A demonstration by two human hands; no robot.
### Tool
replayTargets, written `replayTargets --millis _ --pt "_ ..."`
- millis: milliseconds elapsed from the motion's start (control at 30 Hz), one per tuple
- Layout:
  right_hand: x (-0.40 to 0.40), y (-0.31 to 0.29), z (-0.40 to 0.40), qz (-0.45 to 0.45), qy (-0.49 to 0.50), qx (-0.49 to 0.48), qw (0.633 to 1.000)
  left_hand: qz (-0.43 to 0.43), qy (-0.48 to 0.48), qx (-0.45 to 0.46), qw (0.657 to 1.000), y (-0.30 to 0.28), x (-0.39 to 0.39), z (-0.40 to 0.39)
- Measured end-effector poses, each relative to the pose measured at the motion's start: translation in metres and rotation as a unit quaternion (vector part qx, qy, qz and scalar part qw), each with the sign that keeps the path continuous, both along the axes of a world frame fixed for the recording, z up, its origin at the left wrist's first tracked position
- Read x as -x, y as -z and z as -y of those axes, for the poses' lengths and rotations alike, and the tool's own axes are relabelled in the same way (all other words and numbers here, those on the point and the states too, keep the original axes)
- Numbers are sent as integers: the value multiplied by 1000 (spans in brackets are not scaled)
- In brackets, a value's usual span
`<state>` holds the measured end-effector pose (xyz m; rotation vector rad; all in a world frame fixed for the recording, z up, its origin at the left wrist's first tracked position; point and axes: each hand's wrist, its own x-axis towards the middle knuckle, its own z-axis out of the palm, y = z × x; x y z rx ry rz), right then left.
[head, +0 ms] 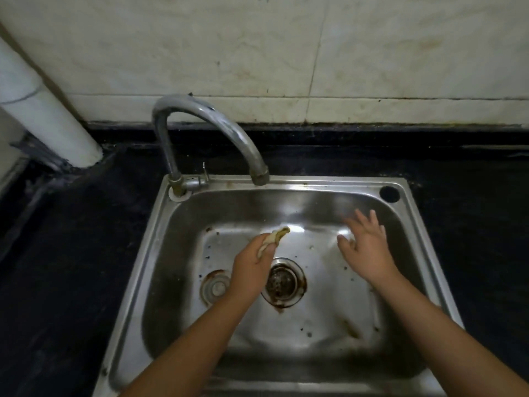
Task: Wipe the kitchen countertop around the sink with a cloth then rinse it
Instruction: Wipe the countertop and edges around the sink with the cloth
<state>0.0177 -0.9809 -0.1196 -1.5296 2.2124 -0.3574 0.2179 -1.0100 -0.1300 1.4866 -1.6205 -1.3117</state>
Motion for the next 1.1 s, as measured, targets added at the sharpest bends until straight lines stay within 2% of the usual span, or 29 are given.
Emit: replayTargets --millis 100,200,300,467,567,633,700,900,967,1100 --pt "18 2 -14 -88 52 -20 995 5 41 50 998 -6 33 7" --pt "48 1 -30 -118 104 -67 985 -12 68 89 994 -16 84 21" --pt "78 2 -44 -122 126 -106 979 15 74 116 990 -22 143 41" --pt "123 7 -59 -90 112 -96 985 80 83 189 975 -28 220 79" --pt "147 13 -70 -98 95 -97 986 204 158 207 944 -17 259 89" --pt "163 19 -78 -112 86 -93 986 335 245 177 893 -4 281 87" --pt "175 24 -86 -108 89 -77 987 412 305 176 840 8 294 81" --pt "188 31 -96 -75 57 -19 995 440 342 165 814 10 307 77" --pt "189 33 -96 -68 73 -2 995 442 348 163 811 8 310 73" --pt "188 41 -98 -116 80 16 990 426 400 189 789 3 313 55"
